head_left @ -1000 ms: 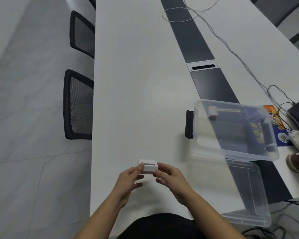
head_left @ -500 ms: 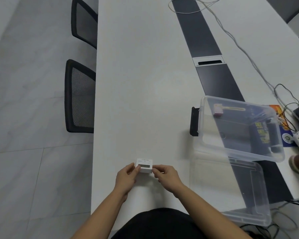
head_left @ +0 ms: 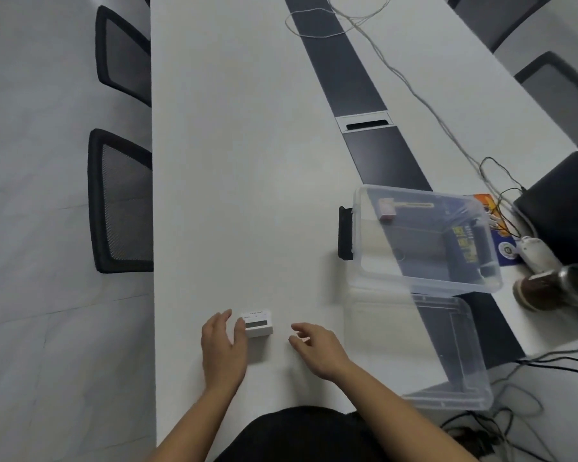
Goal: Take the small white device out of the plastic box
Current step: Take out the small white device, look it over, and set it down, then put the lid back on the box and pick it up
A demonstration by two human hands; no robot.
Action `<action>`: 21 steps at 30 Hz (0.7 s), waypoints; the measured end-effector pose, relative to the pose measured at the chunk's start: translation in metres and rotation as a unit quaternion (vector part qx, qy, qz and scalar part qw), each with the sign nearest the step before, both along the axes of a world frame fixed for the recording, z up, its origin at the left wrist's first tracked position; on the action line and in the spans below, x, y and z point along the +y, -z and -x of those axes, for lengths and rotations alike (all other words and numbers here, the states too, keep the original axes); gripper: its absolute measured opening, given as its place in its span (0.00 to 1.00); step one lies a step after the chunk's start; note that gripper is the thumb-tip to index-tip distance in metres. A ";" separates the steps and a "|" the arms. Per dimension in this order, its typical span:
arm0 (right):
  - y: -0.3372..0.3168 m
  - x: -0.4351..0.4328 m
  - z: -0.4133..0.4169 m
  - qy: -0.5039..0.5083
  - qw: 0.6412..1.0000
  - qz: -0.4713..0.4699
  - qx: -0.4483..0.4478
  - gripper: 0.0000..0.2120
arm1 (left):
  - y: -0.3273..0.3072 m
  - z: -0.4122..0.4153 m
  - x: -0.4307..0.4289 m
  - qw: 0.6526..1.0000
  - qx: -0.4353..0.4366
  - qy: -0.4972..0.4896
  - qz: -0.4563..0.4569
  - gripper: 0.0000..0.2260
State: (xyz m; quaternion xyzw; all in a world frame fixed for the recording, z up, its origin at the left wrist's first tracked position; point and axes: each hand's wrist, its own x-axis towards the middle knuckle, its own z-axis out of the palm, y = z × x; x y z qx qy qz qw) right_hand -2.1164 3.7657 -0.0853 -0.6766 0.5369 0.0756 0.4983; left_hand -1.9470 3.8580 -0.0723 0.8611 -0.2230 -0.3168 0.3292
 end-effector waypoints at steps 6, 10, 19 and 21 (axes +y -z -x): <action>0.003 0.007 0.094 0.148 0.986 0.071 0.031 0.19 | -0.030 0.046 -0.016 0.991 0.041 0.021 0.122 0.09; 0.003 0.008 0.159 0.251 0.957 0.121 0.081 0.22 | -0.017 0.091 -0.036 0.982 0.171 0.060 0.049 0.16; 0.012 -0.028 0.280 0.329 0.925 0.071 0.179 0.51 | 0.000 0.195 -0.083 0.943 0.277 0.081 -0.166 0.31; 0.018 -0.034 0.292 0.331 0.926 0.033 0.180 0.54 | -0.002 0.207 -0.087 0.944 0.273 0.064 -0.172 0.31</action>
